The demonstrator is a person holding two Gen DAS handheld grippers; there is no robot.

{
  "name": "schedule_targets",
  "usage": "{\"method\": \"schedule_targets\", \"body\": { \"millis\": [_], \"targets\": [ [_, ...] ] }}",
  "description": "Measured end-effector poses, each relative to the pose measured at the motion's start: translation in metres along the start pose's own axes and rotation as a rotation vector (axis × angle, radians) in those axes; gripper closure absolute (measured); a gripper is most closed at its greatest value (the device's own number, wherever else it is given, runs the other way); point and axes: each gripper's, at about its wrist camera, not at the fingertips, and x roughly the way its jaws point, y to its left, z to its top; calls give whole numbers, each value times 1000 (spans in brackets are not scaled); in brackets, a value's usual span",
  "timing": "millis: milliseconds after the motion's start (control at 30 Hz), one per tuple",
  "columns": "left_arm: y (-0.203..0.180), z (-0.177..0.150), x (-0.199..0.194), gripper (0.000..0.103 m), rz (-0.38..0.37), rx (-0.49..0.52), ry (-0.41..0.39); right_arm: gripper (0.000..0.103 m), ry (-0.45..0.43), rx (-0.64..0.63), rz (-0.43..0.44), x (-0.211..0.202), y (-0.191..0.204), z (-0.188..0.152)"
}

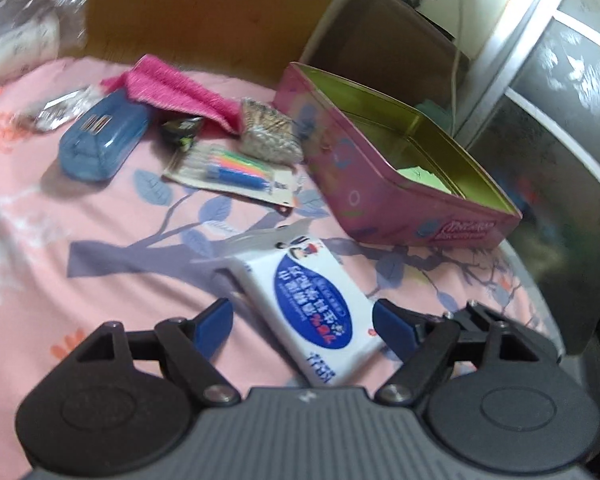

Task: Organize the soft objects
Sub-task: 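Carry the white tissue pack into the tin and release it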

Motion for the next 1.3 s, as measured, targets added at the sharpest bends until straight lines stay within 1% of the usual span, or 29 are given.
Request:
{"method": "schedule_targets", "body": {
  "millis": [33,100,167,233,267,400,500,567,667,767,833,900,967,1000,1067,1133,1167,1233,1300],
  "targets": [
    [-1,-1,1,37,-5,13,-1,22,-2,-3,5,1,0,1],
    [-9,-3,1,38,7,36,-4,22,-17,-16,15,0,1,0],
    [-16,-5,-2,42,14,62,-9,22,-36,-20,9,-4,4,-3],
    [-26,-5,-7,43,8,81,-26,23,-90,-28,-4,-16,5,-8],
    [-32,-4,-11,43,3,98,-49,23,-114,-38,-15,-22,5,-11],
    [-55,11,-26,43,-31,157,-138,23,-230,-97,-88,-41,5,-10],
    [-76,30,-26,43,-65,209,-186,23,-317,-91,-137,-55,-6,-2],
    [-94,44,-21,43,-80,247,-205,23,-371,-102,-188,-63,-14,5],
    [-115,63,-1,43,-109,281,-218,23,-407,-114,-272,-63,-31,12],
    [-128,82,31,43,-138,282,-201,23,-416,-67,-319,-56,-63,20],
    [-138,94,54,43,-139,293,-192,23,-405,-25,-344,-47,-88,23],
    [-148,103,75,43,-126,316,-195,23,-393,22,-356,-37,-113,27],
    [-158,113,99,39,-118,337,-187,22,-388,61,-380,-29,-135,31],
    [-161,117,109,38,-109,345,-180,22,-384,69,-409,-22,-147,34],
    [-168,122,130,38,-57,360,-167,18,-353,76,-485,-6,-164,41],
    [-165,123,135,38,-22,336,-164,18,-316,106,-592,0,-174,39],
    [-159,122,132,38,-39,309,-165,18,-314,127,-612,0,-181,37],
    [-149,120,121,38,-67,291,-181,18,-340,192,-582,-9,-189,29],
    [-136,117,107,37,-60,288,-212,18,-372,213,-567,-19,-187,22]
  ]
}}
